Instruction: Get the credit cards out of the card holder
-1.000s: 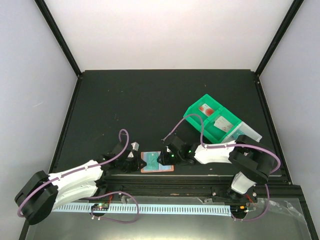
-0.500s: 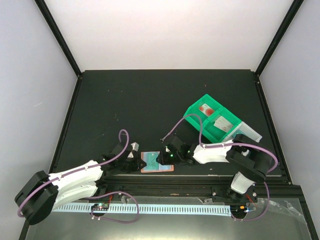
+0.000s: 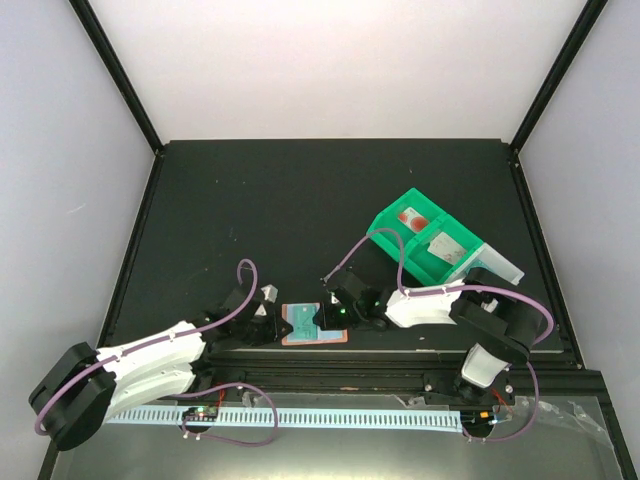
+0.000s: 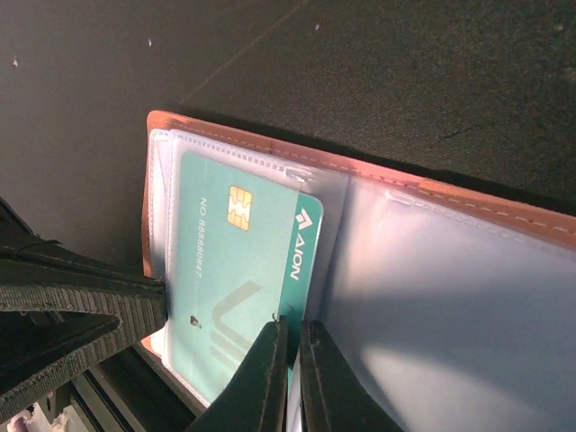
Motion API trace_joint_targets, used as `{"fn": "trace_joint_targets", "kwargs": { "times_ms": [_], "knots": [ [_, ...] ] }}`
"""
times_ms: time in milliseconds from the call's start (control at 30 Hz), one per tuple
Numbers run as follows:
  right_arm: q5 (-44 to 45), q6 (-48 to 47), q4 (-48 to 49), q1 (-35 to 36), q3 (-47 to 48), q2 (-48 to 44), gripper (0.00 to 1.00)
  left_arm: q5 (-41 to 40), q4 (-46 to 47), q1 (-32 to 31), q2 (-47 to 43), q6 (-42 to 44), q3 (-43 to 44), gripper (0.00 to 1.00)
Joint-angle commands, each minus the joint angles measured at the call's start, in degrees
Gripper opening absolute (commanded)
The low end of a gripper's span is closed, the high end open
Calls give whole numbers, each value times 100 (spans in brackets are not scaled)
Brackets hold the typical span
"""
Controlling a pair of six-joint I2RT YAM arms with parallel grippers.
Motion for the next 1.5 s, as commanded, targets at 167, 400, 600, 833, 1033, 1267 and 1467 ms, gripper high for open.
{"fn": "trace_joint_targets", "kwargs": {
  "times_ms": [167, 400, 600, 833, 1033, 1267, 1467],
  "knots": [
    [-44, 125, 453, -83, -310, -42, 1, -34, -31, 29, -15, -24, -49, 2],
    [-192, 174, 780, -278, -647, -238, 1, -45, 8, 29, -23, -97, -93, 2],
    [-412, 221, 1190, -338, -872, -319, 5, -60, -57, 29, -36, -79, -77, 1],
    [-716, 450, 1799, -339, -981, 30, 14, 6, -61, 29, -69, -122, -78, 1],
    [-776, 536, 1956, -336, -978, 231, 13, -21, -147, 29, -163, -123, -55, 1],
    [-566, 503, 1833, -360, -1095, 16, 1, -7, -62, 27, -202, -160, -128, 1],
    [-622, 445, 1828, -489, -1206, -118, 1, -92, -149, 27, -292, -185, -149, 2]
  ]
}}
